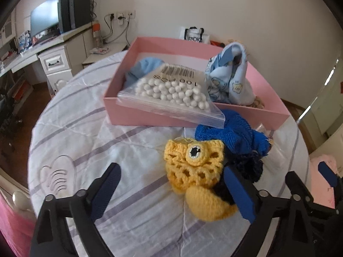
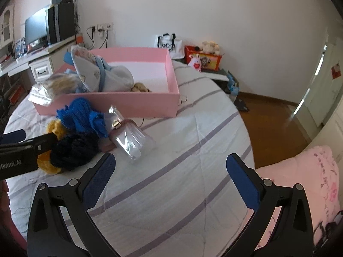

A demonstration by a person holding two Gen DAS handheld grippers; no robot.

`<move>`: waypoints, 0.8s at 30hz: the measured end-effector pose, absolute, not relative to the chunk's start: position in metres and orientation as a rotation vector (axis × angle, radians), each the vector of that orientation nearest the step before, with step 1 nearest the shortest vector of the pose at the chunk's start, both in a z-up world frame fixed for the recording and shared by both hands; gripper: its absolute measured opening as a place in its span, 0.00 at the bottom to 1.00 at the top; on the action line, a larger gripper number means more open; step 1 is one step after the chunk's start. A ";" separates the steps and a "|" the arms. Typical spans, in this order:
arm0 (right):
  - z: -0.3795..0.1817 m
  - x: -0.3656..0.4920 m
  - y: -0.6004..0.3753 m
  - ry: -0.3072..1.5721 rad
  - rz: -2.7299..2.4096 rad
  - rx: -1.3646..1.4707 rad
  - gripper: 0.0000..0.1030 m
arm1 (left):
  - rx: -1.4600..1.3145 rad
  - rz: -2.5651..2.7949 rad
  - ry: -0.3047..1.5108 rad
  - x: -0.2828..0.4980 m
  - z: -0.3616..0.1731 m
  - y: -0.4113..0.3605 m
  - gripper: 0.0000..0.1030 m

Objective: Organize soft objects
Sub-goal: 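Grasp the yellow knitted toy with the left tool while the right tool grasps the clear bottle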

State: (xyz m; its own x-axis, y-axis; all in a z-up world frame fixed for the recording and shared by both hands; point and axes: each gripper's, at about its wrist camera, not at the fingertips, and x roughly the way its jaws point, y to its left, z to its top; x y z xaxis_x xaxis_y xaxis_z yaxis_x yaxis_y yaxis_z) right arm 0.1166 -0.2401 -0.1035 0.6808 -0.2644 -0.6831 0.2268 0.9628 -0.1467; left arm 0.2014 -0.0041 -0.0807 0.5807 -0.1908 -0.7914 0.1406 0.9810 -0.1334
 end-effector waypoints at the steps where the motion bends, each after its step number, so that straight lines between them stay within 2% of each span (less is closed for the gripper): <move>1: -0.106 0.119 -0.241 0.781 -0.274 -0.049 1.00 | -0.064 -0.200 0.941 0.206 -0.085 -0.006 0.83; 6: -0.117 0.132 -0.243 0.817 -0.251 -0.030 1.00 | -0.098 -0.241 0.960 0.222 -0.101 -0.007 0.65; 8: -0.120 0.137 -0.242 0.824 -0.240 -0.025 1.00 | -0.091 -0.243 0.950 0.224 -0.102 -0.007 0.51; 11: -0.122 0.144 -0.239 0.829 -0.222 -0.025 1.00 | -0.117 -0.279 0.950 0.223 -0.103 -0.003 0.36; 18: -0.125 0.164 -0.231 0.826 -0.160 -0.001 0.99 | -0.157 -0.310 0.950 0.218 -0.099 0.015 0.26; 19: -0.125 0.166 -0.231 0.824 -0.152 0.003 0.98 | -0.165 -0.311 0.951 0.217 -0.099 0.019 0.22; 21: -0.125 0.170 -0.230 0.829 -0.132 0.008 0.82 | -0.175 -0.294 0.950 0.215 -0.098 0.028 0.14; 24: -0.129 0.172 -0.234 0.844 -0.064 0.065 0.57 | -0.151 -0.207 0.926 0.210 -0.094 0.040 0.12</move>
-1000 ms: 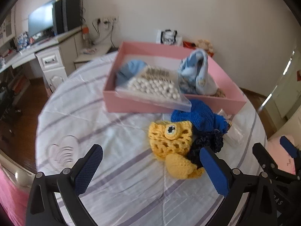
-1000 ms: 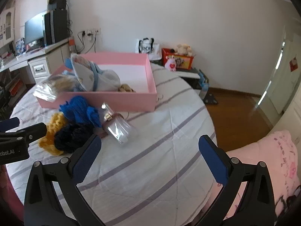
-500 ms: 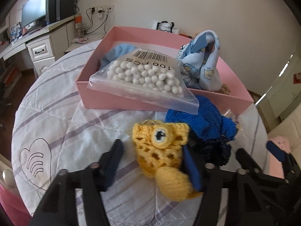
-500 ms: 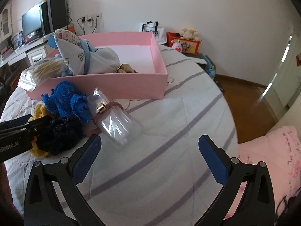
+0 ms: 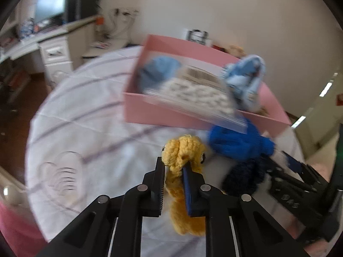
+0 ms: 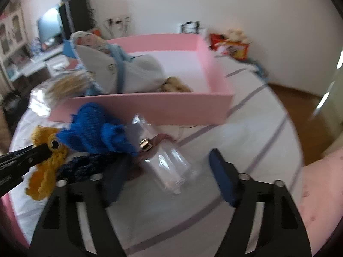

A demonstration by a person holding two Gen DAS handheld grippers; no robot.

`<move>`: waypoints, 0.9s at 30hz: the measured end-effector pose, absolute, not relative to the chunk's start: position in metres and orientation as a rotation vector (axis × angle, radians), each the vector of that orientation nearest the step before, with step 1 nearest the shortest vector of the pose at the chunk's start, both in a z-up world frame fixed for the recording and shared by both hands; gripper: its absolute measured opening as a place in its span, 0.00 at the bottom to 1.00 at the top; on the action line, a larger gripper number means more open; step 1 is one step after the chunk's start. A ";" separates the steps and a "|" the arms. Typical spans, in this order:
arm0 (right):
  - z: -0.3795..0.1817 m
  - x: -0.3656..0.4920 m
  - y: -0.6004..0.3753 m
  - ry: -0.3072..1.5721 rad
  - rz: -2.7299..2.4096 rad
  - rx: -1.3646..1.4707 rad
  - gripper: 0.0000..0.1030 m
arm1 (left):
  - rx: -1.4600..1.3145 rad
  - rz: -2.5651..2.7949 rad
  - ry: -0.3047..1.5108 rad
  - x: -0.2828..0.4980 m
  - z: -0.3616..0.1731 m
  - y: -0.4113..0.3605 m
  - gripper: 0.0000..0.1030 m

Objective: Organize soft objects
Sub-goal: 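Grasp the yellow knitted toy with the left tool while the right tool grasps the clear bottle, then lift the yellow toy with the left tool while the right tool lifts the clear bottle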

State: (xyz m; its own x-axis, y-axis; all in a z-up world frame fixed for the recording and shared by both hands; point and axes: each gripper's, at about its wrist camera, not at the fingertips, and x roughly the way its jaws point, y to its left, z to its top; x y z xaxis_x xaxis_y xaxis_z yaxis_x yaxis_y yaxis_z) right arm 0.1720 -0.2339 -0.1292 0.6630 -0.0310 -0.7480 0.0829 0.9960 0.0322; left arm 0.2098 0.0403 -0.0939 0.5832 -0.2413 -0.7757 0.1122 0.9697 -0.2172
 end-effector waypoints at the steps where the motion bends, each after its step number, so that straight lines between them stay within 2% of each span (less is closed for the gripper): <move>1: -0.131 0.172 -0.236 0.846 -0.055 0.087 0.57 | -0.143 -0.183 0.919 0.208 -0.093 0.044 0.11; 9: -0.130 0.162 -0.242 0.825 -0.058 0.139 0.46 | -0.157 -0.180 0.919 0.198 -0.088 0.057 0.09; 27: -0.064 0.102 -0.247 0.624 -0.101 0.143 0.44 | -0.128 -0.135 0.759 0.143 -0.033 0.055 0.08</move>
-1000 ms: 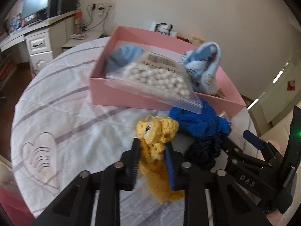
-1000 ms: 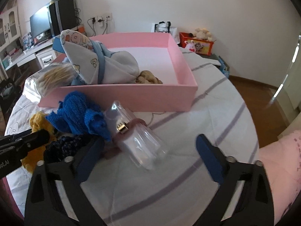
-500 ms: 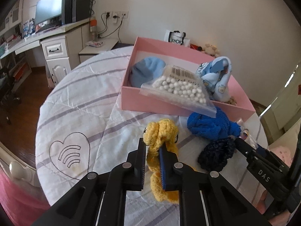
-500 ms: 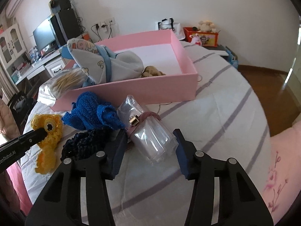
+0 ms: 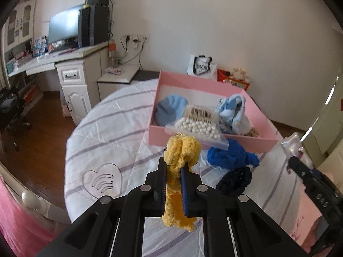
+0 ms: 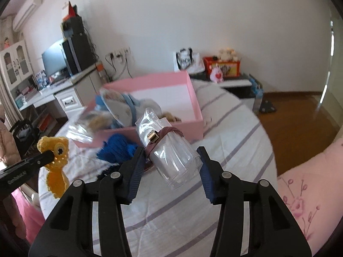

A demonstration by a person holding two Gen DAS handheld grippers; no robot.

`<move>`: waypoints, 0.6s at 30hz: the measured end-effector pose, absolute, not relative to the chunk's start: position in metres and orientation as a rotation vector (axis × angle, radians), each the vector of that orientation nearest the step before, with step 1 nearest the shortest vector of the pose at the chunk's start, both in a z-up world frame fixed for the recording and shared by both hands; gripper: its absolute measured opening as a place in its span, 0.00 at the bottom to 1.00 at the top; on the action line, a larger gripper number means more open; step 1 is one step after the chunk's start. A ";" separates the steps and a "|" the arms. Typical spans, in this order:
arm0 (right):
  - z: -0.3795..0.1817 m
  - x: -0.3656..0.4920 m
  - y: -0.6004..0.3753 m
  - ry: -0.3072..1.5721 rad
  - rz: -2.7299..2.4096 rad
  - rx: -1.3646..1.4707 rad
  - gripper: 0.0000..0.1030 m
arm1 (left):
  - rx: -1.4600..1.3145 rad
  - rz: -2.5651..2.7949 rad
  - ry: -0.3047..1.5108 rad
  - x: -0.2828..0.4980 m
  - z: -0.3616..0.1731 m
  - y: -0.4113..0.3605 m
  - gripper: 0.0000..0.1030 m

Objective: Organize soft objects
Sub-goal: 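Lift the yellow toy with the left tool while the right tool lifts the clear bottle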

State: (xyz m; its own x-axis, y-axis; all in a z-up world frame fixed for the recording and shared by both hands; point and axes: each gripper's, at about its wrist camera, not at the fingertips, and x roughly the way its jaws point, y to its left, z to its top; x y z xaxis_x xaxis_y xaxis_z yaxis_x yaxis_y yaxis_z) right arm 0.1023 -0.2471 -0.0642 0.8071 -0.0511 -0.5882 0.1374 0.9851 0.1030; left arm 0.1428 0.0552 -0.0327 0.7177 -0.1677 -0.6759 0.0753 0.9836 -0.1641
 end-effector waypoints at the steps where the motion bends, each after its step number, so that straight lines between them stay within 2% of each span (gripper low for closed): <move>1: -0.057 0.097 -0.246 0.599 -0.103 0.141 0.44 | -0.127 -0.126 0.746 0.138 -0.029 0.056 0.08; 18: 0.023 0.024 -0.219 0.305 -0.060 0.091 0.45 | -0.053 -0.054 0.464 0.043 0.051 0.055 0.08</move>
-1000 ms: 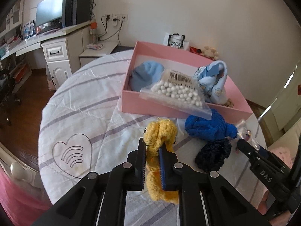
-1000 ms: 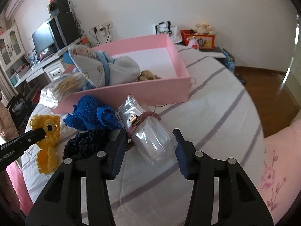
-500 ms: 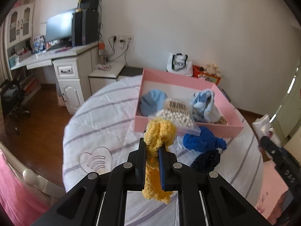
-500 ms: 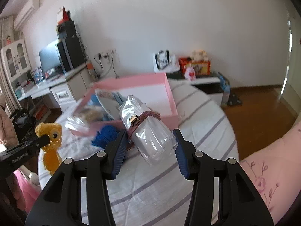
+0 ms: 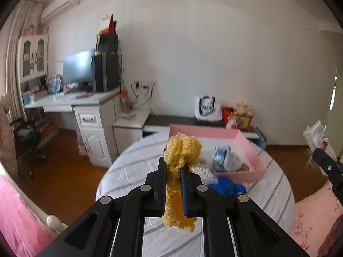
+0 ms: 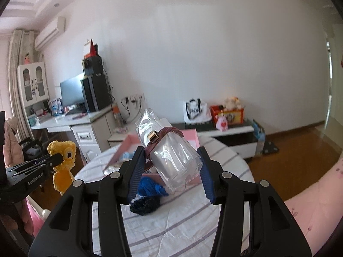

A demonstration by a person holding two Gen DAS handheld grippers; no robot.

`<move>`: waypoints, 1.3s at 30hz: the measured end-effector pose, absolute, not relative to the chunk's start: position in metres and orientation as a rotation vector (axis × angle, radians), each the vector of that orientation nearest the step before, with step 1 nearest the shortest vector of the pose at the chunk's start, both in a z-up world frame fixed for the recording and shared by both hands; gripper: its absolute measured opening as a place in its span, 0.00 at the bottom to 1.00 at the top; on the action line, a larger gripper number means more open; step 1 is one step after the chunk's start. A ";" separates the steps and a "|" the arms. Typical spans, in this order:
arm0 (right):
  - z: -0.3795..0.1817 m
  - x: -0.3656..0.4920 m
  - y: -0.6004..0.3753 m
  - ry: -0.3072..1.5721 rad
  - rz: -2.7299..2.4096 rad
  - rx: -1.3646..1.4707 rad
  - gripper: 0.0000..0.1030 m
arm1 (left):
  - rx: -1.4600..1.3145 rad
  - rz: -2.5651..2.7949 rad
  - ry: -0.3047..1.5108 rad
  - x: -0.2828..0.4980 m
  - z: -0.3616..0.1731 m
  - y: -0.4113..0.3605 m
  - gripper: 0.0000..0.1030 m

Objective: Organize soft objects
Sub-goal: 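Lift the yellow toy with the left tool while the right tool lifts the clear bottle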

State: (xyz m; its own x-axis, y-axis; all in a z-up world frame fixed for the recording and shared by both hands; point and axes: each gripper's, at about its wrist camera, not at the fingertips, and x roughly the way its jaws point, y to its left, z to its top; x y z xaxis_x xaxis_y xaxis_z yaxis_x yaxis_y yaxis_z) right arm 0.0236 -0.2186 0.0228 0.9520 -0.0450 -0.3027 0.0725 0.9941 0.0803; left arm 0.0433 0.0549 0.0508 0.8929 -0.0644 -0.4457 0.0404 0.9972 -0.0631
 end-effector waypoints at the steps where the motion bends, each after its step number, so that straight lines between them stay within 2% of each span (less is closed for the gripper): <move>1: 0.026 0.020 -0.217 0.294 -0.059 0.088 0.45 | -0.050 -0.053 0.451 0.038 0.053 0.055 0.08; 7: 0.033 0.003 -0.213 0.244 -0.056 0.092 0.45 | -0.036 -0.046 0.378 0.003 0.059 0.050 0.08; 15: 0.032 0.000 -0.211 0.244 -0.059 0.086 0.45 | -0.035 -0.054 0.384 -0.014 0.050 0.050 0.08; 27: 0.012 0.025 -0.213 0.338 -0.054 0.091 0.45 | -0.033 -0.059 0.490 0.028 0.039 0.051 0.08; 39: -0.031 0.079 -0.216 0.491 -0.022 0.108 0.45 | -0.006 -0.099 0.690 0.116 0.001 0.042 0.08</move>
State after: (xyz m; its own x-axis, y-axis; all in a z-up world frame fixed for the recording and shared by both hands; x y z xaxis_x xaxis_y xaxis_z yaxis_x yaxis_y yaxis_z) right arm 0.0791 -0.2163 -0.0306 0.8819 0.0048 -0.4714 0.0471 0.9941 0.0981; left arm 0.1162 0.0416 0.0009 0.7664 -0.0933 -0.6355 0.0894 0.9953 -0.0382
